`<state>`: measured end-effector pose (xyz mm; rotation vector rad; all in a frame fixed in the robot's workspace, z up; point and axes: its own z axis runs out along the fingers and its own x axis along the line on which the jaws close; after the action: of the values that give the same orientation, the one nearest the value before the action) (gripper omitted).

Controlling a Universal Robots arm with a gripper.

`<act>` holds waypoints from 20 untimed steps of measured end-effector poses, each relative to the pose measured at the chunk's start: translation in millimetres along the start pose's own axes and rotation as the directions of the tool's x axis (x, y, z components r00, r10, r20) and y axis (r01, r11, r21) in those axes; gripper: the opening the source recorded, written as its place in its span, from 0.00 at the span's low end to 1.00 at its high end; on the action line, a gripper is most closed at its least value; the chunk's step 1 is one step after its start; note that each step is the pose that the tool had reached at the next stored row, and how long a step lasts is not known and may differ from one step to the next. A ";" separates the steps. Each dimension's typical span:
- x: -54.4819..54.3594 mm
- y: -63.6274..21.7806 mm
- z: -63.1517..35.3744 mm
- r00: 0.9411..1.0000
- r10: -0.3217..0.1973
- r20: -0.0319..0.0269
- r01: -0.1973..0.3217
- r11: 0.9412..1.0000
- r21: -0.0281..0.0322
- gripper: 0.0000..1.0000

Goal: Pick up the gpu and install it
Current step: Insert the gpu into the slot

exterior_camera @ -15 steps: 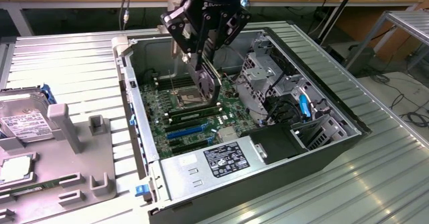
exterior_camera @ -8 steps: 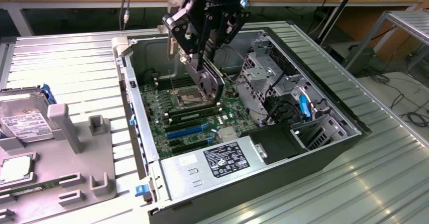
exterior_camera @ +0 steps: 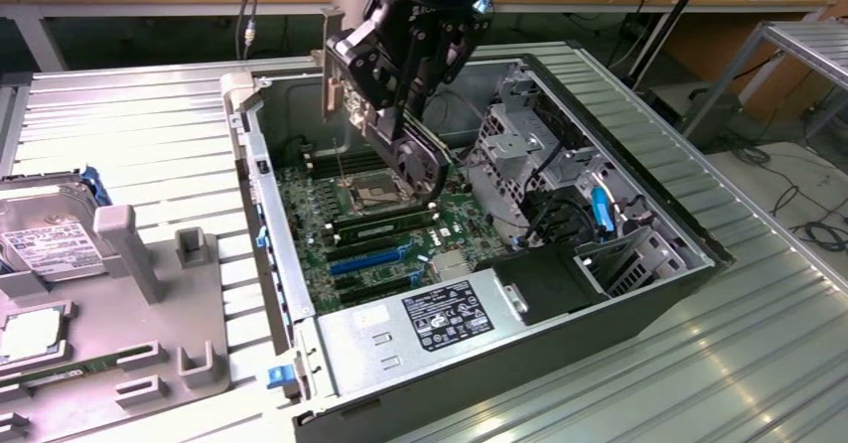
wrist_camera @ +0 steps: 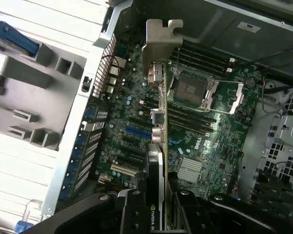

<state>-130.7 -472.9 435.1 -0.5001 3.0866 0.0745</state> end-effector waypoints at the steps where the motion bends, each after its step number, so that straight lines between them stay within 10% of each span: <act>1: -0.1 0.0 0.0 1.000 -0.009 0.000 0.009 1.000 0.000 0.27; 13: -1.2 -0.4 0.1 0.990 -0.141 -0.006 0.141 0.990 -0.003 0.27; 20: -2.2 -0.8 0.1 0.973 -0.231 -0.010 0.231 0.973 -0.006 0.27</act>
<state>-128.4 -472.9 435.0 -0.8577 3.0127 0.0767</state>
